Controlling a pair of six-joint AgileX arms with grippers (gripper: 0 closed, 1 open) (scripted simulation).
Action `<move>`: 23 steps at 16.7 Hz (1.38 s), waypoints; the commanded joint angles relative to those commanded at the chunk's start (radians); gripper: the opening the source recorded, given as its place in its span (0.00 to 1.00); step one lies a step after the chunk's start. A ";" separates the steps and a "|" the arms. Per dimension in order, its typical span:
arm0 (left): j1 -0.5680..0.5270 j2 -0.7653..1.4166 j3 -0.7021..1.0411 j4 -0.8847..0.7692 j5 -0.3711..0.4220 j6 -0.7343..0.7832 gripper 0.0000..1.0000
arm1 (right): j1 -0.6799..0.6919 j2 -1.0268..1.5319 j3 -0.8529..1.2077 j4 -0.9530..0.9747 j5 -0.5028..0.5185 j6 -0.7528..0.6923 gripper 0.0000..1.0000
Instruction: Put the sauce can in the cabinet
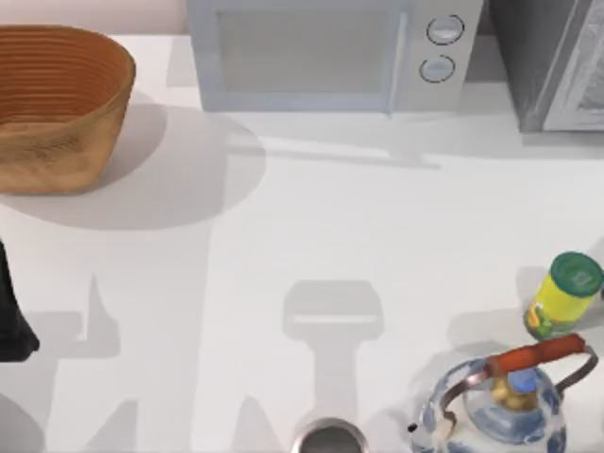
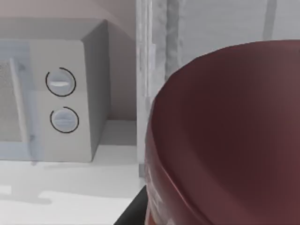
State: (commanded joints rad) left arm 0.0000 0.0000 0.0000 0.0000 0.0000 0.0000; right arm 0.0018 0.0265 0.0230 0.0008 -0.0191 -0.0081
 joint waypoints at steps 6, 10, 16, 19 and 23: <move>0.000 0.000 0.000 0.000 0.000 0.000 1.00 | 0.001 -0.022 -0.022 0.000 0.017 0.009 0.00; 0.000 0.000 0.000 0.000 0.000 0.000 1.00 | 0.005 0.037 0.042 -0.026 0.033 0.014 0.00; 0.000 0.000 0.000 0.000 0.000 0.000 1.00 | 0.033 0.387 0.448 -0.167 0.106 0.031 0.00; 0.000 0.000 0.000 0.000 0.000 0.000 1.00 | 0.063 0.622 0.783 -0.259 0.142 0.032 0.00; 0.000 0.000 0.000 0.000 0.000 0.000 1.00 | 0.112 0.931 1.266 -0.375 0.177 0.024 0.00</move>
State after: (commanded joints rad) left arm 0.0000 0.0000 0.0000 0.0000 0.0000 0.0000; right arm 0.1137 0.9577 1.2891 -0.3740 0.1581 0.0162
